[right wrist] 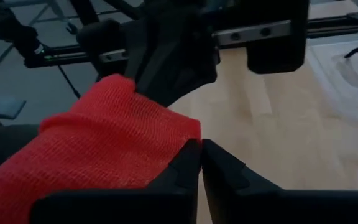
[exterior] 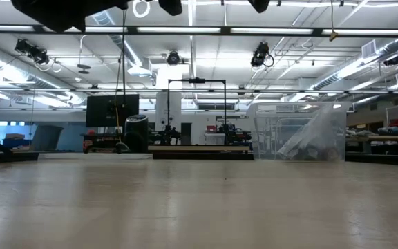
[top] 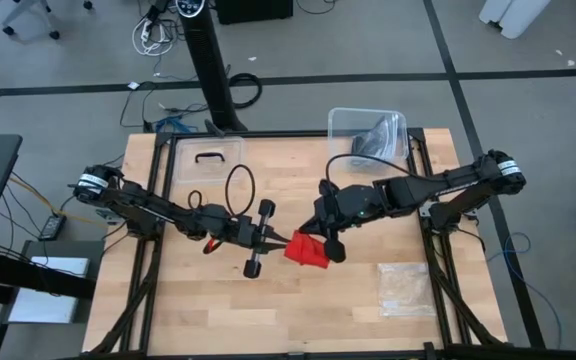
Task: Roll bandage
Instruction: Roll the red bandage
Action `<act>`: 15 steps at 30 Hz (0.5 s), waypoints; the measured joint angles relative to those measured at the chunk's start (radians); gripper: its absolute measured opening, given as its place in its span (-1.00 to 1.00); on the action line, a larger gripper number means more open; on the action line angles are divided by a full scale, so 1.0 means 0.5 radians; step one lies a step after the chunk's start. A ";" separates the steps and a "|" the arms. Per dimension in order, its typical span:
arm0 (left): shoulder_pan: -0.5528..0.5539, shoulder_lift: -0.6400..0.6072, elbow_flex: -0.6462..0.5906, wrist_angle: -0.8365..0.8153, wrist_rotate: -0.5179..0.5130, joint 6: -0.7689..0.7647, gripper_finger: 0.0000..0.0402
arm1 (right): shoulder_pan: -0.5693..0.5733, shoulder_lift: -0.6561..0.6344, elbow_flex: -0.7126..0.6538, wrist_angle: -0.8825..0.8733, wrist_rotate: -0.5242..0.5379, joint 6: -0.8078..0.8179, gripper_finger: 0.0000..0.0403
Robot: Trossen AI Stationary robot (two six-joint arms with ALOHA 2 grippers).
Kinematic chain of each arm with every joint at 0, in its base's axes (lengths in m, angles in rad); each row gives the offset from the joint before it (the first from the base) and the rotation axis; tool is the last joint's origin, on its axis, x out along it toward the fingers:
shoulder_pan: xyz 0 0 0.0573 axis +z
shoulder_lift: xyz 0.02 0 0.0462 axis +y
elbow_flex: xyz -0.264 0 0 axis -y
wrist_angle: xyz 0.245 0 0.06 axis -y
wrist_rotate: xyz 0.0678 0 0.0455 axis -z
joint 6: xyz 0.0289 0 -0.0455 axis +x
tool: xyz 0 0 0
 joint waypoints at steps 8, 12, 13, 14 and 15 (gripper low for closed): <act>-0.035 -0.071 0.002 -0.008 -0.001 -0.015 -1.00 | 0.097 0.001 0.000 -0.017 0.126 0.018 -0.68; -0.057 -0.073 0.001 -0.021 0.004 -0.016 -1.00 | 0.133 -0.010 0.000 -0.072 0.273 0.049 -0.53; -0.061 -0.073 0.001 -0.022 0.005 -0.017 -1.00 | 0.140 -0.020 0.000 -0.076 0.300 0.049 -0.49; -0.063 -0.073 0.001 -0.020 0.007 -0.028 -1.00 | 0.149 -0.034 0.000 -0.078 0.321 0.049 -0.45; -0.063 -0.073 0.001 -0.016 0.008 -0.051 -1.00 | 0.154 -0.052 0.000 -0.083 0.337 0.049 -0.42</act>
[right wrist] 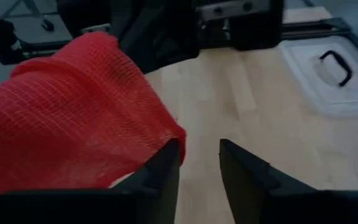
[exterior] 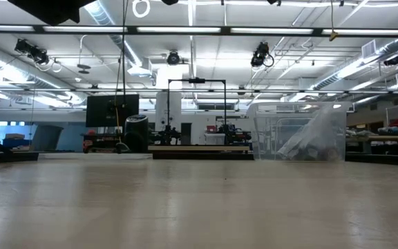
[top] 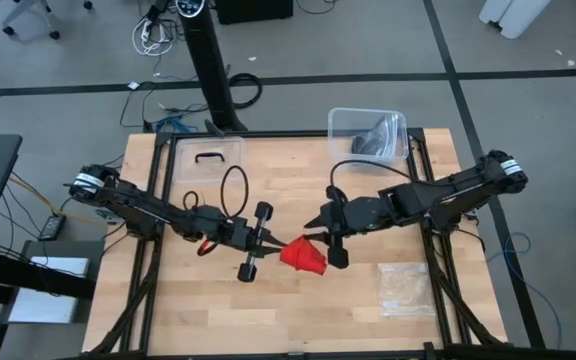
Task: Roll bandage
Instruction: Roll the red bandage
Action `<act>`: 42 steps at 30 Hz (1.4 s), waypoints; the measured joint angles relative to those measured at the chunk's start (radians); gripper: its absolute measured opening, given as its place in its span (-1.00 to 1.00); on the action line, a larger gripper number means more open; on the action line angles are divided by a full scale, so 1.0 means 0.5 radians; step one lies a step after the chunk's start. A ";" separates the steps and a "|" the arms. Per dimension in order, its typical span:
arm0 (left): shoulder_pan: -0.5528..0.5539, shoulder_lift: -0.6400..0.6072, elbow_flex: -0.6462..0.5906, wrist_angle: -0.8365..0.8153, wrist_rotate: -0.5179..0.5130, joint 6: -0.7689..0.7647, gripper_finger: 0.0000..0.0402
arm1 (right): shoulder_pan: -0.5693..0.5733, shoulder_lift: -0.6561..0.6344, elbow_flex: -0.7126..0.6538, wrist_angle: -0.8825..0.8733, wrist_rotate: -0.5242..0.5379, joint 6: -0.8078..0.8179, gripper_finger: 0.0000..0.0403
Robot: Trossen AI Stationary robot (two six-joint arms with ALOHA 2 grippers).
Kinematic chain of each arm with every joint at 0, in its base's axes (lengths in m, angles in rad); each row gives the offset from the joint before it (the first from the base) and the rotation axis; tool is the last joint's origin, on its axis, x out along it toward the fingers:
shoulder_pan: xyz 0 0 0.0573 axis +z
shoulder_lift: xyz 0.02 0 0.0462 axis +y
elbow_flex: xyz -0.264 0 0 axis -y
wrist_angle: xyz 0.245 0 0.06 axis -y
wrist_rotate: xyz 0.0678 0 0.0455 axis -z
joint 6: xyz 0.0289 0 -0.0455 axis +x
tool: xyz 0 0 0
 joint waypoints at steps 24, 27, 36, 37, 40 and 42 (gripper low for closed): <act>0.000 0.000 0.000 -0.336 -0.078 0.067 -1.00 | 0.250 -0.242 0.000 0.112 0.381 -0.050 -0.88; 0.001 0.000 0.000 -0.471 -0.113 0.276 -1.00 | 0.250 -0.213 0.001 0.029 0.318 0.127 -0.82; -0.086 0.000 0.000 -0.681 -0.196 1.032 -1.00 | 0.194 0.026 -0.012 -0.138 -0.098 0.528 -0.30; -0.095 0.000 0.000 -0.682 -0.198 1.117 -1.00 | 0.188 0.058 -0.013 -0.109 -0.106 0.528 -0.25; -0.117 0.000 0.000 -0.683 -0.231 1.218 -1.00 | 0.138 0.146 -0.013 0.002 -0.211 0.528 -0.16; -0.117 0.000 0.000 -0.682 -0.299 1.214 -1.00 | 0.103 0.200 -0.013 0.045 -0.305 0.532 -0.14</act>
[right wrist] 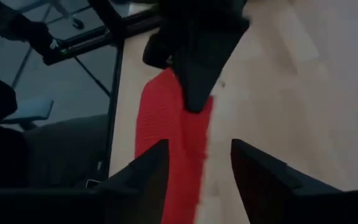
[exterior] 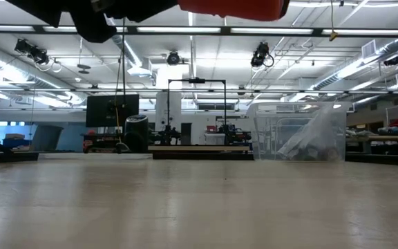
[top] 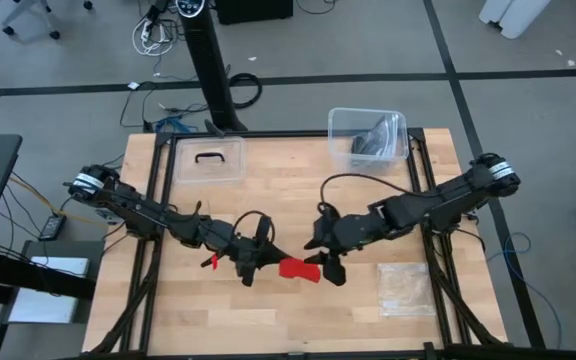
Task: Roll bandage
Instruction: Roll the red bandage
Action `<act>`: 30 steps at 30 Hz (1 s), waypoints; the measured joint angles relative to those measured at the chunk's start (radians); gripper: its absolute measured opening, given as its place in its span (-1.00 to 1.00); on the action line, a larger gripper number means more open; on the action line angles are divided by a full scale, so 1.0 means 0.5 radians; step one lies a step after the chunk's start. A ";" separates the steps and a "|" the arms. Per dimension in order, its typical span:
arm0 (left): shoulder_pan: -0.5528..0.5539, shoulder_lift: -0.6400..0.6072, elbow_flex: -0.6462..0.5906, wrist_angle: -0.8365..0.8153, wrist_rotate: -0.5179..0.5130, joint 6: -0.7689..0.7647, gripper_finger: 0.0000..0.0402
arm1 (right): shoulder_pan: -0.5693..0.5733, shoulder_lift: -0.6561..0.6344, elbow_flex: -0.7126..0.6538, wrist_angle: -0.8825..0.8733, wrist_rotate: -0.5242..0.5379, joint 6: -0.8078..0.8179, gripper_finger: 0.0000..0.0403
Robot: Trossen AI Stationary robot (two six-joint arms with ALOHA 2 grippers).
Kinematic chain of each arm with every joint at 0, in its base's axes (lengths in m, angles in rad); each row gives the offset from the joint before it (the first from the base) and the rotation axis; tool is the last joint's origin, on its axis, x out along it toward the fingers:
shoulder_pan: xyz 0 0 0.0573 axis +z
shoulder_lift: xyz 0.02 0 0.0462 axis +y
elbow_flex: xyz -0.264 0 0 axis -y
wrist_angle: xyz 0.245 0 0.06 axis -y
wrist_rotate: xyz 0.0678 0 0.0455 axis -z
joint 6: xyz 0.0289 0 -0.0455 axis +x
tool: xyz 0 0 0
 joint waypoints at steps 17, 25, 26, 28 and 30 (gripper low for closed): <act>0.000 0.000 0.000 -0.014 -0.104 -0.082 -1.00 | -0.059 0.073 0.000 0.077 -0.141 -0.169 -0.95; 0.000 0.000 0.000 -0.057 -0.104 -0.183 -1.00 | -0.017 0.003 0.000 -0.039 0.091 -0.128 -0.98; 0.000 0.000 0.000 -0.081 -0.104 -0.185 -1.00 | -0.005 -0.017 0.000 -0.048 0.136 -0.120 -0.99; 0.000 0.000 0.000 -0.101 -0.105 -0.185 -1.00 | 0.021 -0.053 0.000 -0.058 0.223 -0.116 -0.99; -0.003 0.000 0.000 -0.087 -0.105 -0.187 -1.00 | 0.039 -0.088 0.000 -0.093 0.304 -0.104 -0.99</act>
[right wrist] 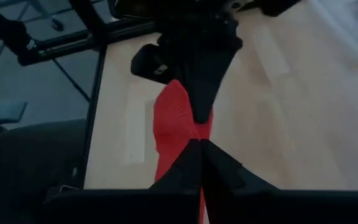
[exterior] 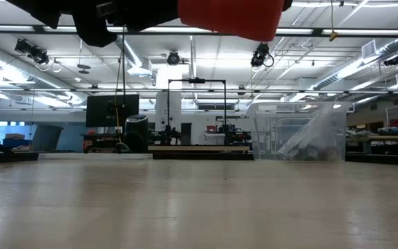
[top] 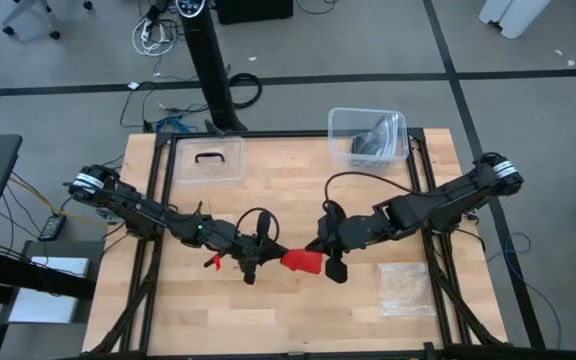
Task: Roll bandage
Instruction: Roll the red bandage
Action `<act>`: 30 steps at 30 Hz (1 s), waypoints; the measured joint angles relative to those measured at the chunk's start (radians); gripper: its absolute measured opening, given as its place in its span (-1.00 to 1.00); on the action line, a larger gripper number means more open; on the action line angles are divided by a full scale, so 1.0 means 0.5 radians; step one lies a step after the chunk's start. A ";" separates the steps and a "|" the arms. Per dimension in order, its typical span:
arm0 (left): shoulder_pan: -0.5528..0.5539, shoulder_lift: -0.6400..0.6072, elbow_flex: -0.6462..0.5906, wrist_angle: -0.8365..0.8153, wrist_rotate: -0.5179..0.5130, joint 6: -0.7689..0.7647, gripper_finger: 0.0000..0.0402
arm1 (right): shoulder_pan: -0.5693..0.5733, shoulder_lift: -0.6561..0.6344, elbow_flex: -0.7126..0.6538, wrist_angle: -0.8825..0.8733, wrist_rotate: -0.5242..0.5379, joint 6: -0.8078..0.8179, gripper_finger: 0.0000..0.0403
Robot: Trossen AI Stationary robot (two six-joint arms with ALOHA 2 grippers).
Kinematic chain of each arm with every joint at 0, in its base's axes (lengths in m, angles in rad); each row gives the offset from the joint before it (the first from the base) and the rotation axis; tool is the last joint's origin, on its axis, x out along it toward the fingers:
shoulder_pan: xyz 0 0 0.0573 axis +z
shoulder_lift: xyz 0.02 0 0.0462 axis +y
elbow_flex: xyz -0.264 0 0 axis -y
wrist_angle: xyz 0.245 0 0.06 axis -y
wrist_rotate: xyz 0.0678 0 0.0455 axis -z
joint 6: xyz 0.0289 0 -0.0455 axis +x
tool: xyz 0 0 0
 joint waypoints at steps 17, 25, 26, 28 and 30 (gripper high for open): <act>-0.084 0.000 0.000 0.356 0.007 0.009 -1.00 | -0.004 -0.028 0.001 -0.126 0.154 0.008 -1.00; -0.086 0.000 0.000 0.552 -0.015 0.002 -1.00 | -0.005 -0.028 0.001 0.003 -0.031 -0.044 -1.00; -0.086 0.000 0.000 0.569 -0.030 0.002 -1.00 | -0.004 -0.028 0.001 0.014 -0.045 -0.044 -1.00; -0.086 0.000 0.000 0.599 -0.088 0.002 -1.00 | -0.001 -0.028 0.001 0.016 -0.074 -0.044 -1.00; -0.086 0.000 -0.001 0.621 -0.129 0.002 -1.00 | -0.001 -0.028 0.001 0.018 -0.117 -0.041 -1.00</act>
